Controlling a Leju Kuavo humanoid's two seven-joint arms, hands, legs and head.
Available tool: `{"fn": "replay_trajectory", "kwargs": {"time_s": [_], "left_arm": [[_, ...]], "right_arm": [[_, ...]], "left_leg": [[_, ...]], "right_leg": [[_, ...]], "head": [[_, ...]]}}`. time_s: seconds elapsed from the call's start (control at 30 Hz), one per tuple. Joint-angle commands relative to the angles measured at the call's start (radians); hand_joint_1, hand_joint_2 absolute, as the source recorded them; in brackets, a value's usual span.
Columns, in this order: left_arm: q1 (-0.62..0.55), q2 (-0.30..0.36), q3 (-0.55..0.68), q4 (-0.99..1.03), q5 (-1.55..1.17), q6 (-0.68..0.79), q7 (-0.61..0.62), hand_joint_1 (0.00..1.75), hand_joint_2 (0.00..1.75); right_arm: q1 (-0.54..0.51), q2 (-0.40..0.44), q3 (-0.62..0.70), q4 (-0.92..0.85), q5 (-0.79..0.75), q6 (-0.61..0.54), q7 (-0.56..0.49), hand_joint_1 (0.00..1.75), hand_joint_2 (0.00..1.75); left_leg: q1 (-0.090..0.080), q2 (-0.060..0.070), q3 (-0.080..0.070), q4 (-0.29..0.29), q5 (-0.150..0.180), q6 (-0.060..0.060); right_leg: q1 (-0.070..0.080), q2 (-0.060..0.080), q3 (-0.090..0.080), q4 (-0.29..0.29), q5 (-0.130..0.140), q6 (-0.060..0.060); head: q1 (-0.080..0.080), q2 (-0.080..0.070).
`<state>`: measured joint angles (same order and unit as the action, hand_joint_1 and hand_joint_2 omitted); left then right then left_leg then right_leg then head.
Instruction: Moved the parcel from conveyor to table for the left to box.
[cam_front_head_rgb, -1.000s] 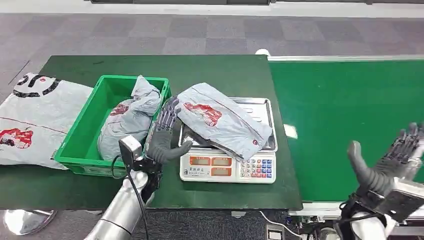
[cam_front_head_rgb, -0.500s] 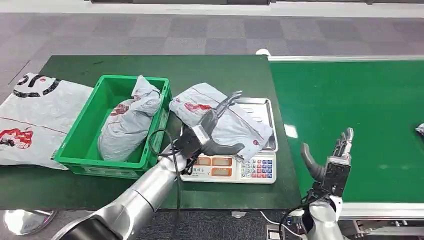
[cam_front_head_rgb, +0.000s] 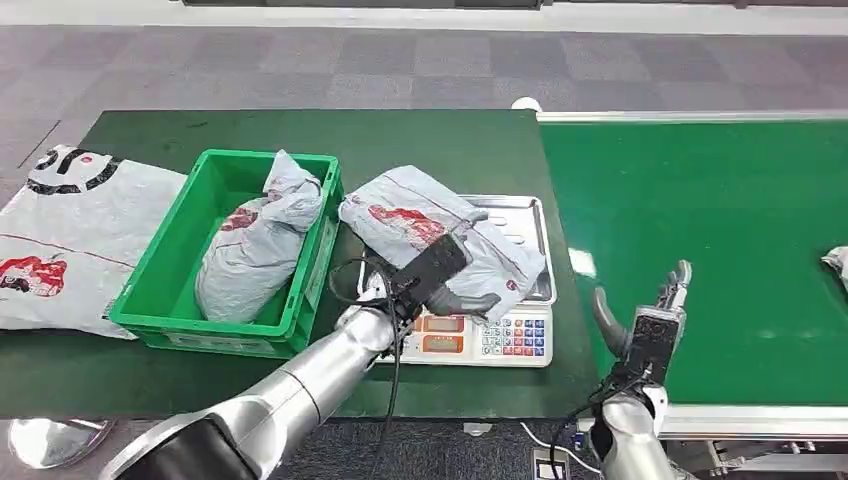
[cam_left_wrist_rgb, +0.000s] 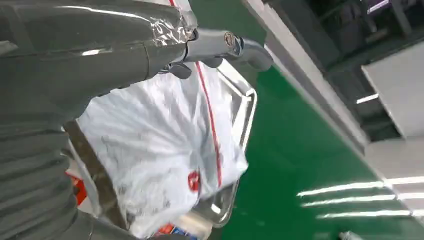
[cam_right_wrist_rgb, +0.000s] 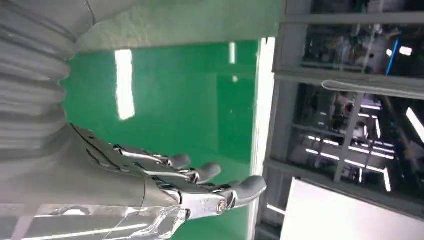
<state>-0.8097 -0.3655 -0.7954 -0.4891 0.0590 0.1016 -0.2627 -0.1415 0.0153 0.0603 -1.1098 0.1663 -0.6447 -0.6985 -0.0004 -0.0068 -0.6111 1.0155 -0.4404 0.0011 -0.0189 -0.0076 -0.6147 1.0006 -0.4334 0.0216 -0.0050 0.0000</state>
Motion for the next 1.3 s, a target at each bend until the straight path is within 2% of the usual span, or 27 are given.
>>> {"fn": "replay_trajectory", "kwargs": {"time_s": [0.03, 0.17, 0.4, 0.43, 0.5, 0.57, 0.73, 0.9, 0.93, 0.97, 1.0, 1.3], "left_arm": [[-0.072, 0.016, -0.169, 0.102, 0.019, -0.028, 0.063, 0.0, 1.75], [-0.072, 0.016, -0.169, 0.102, 0.019, -0.028, 0.063, 0.0, 1.75], [-0.072, 0.016, -0.169, 0.102, 0.019, -0.028, 0.063, 0.0, 1.75], [-0.087, 0.016, -0.236, 0.113, 0.01, -0.043, 0.117, 0.0, 1.75], [-0.087, 0.016, -0.236, 0.113, 0.01, -0.043, 0.117, 0.0, 1.75], [-0.11, 0.016, -0.317, 0.145, -0.003, -0.027, 0.178, 0.0, 1.75], [-0.152, 0.016, -0.415, 0.263, -0.094, -0.03, 0.289, 0.0, 1.75], [-0.169, 0.035, -0.41, 0.284, -0.111, -0.012, 0.34, 0.0, 1.75], [-0.174, 0.044, -0.406, 0.287, -0.111, -0.004, 0.349, 0.72, 1.75], [-0.185, 0.061, -0.474, 0.296, -0.188, -0.018, 0.432, 1.59, 1.75], [-0.187, 0.071, -0.479, 0.296, -0.196, -0.036, 0.44, 1.75, 1.75], [-0.18, 0.072, -0.469, 0.286, -0.211, -0.023, 0.405, 1.75, 1.75]], "right_arm": [[-0.055, -0.018, 0.065, 0.104, -0.007, -0.009, 0.0, 0.0, 1.75], [-0.055, -0.018, 0.065, 0.104, -0.007, -0.009, 0.0, 0.0, 1.75], [-0.055, -0.018, 0.065, 0.104, -0.007, -0.009, 0.0, 0.0, 1.75], [-0.063, -0.017, 0.085, 0.11, 0.007, -0.025, 0.0, 0.0, 1.75], [-0.063, -0.017, 0.085, 0.11, 0.007, -0.025, 0.0, 0.0, 1.75], [-0.076, -0.019, 0.126, 0.123, 0.02, -0.047, 0.0, 0.0, 1.75], [-0.125, -0.001, 0.151, 0.179, 0.041, -0.053, 0.0, 0.0, 1.75], [-0.149, 0.013, 0.162, 0.209, 0.038, -0.053, 0.0, 0.0, 1.75], [-0.156, 0.013, 0.169, 0.217, 0.034, -0.05, 0.0, 0.0, 1.75], [-0.18, 0.008, 0.186, 0.238, 0.014, -0.028, 0.0, 0.0, 1.75], [-0.199, 0.007, 0.188, 0.257, 0.006, -0.025, 0.0, 0.0, 1.75], [-0.189, -0.015, 0.177, 0.244, -0.025, -0.014, 0.0, 0.0, 1.75]], "left_leg": [[0.0, 0.002, 0.002, -0.001, -0.001, 0.0], [0.001, 0.004, 0.006, -0.003, -0.001, -0.001], [0.001, 0.003, 0.003, -0.001, -0.001, -0.001], [0.001, 0.004, 0.005, -0.001, -0.002, -0.001], [0.001, 0.003, 0.003, -0.001, -0.001, -0.001], [0.001, 0.003, 0.002, 0.0, -0.001, -0.001], [0.001, 0.006, 0.004, -0.001, -0.002, -0.001], [0.001, 0.005, 0.004, -0.001, -0.001, -0.001], [0.001, 0.005, 0.003, 0.0, -0.001, -0.001], [0.001, 0.008, 0.005, -0.002, -0.001, -0.002], [0.002, 0.008, 0.006, -0.002, -0.001, -0.002], [0.001, 0.005, 0.008, -0.002, 0.001, -0.002]], "right_leg": [[0.0, 0.002, 0.002, -0.001, 0.0, -0.001], [0.001, 0.004, 0.006, -0.004, 0.0, -0.002], [0.001, 0.003, 0.003, -0.002, 0.0, -0.001], [0.001, 0.004, 0.004, -0.002, 0.0, -0.002], [0.001, 0.003, 0.003, -0.001, 0.0, -0.001], [0.001, 0.003, 0.002, -0.001, 0.0, -0.001], [0.002, 0.006, 0.003, -0.002, 0.001, -0.002], [0.001, 0.005, 0.002, -0.001, 0.001, -0.002], [0.001, 0.005, 0.001, 0.0, 0.001, -0.001], [0.002, 0.008, 0.003, -0.001, 0.001, -0.002], [0.002, 0.008, 0.003, -0.002, 0.002, -0.002], [0.001, 0.005, 0.007, -0.001, 0.002, -0.003]], "head": [[0.0, 0.0], [0.0, 0.0], [0.0, 0.0], [0.0, 0.0], [0.0, 0.0], [0.0, 0.0], [0.0, 0.0], [0.0, 0.0], [0.0, 0.0], [0.0, 0.0], [0.0, 0.0], [0.0, 0.0]]}}
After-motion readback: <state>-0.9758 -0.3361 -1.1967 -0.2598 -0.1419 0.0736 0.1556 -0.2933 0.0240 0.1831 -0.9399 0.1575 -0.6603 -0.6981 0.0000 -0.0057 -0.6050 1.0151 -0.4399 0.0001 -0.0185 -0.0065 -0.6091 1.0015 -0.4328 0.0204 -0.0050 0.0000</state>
